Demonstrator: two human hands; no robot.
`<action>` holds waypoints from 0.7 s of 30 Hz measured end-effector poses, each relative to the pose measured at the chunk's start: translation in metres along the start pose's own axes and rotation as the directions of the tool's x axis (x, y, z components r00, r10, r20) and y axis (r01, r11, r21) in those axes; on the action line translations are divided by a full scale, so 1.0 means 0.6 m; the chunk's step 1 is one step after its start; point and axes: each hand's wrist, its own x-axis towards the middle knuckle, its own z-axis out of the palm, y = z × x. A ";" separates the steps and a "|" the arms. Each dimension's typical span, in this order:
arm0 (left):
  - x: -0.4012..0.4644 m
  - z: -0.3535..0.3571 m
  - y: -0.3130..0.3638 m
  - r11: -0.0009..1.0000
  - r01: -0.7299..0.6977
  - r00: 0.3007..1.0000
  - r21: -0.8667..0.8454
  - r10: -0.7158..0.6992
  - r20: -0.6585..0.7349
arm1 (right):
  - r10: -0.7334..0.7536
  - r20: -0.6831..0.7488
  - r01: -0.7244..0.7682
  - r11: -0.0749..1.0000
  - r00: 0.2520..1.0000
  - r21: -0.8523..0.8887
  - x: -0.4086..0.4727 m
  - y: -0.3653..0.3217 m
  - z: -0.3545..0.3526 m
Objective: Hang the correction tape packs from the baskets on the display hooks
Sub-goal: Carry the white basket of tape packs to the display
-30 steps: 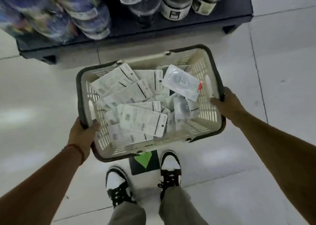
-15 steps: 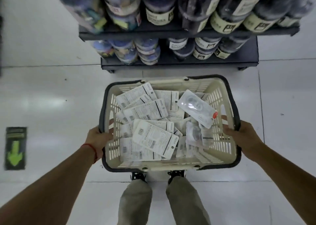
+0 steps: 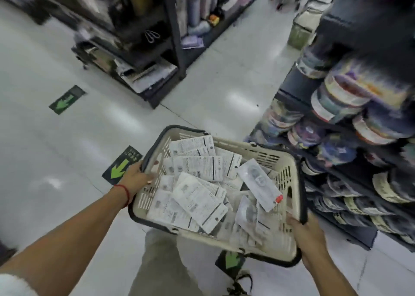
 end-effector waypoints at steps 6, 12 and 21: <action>0.156 -0.191 0.103 0.998 -0.005 1.000 -0.070 0.003 -0.019 | -0.093 0.000 0.093 0.996 0.996 0.004 0.009 -0.242 0.191; 0.351 -0.302 0.271 0.995 -0.071 0.997 -0.073 0.069 -0.022 | -0.087 -0.052 0.090 0.994 0.995 0.059 0.084 -0.425 0.333; 0.608 -0.275 0.585 0.993 -0.108 0.987 -0.039 0.102 -0.124 | -0.016 -0.027 0.019 0.991 1.000 0.131 0.392 -0.705 0.396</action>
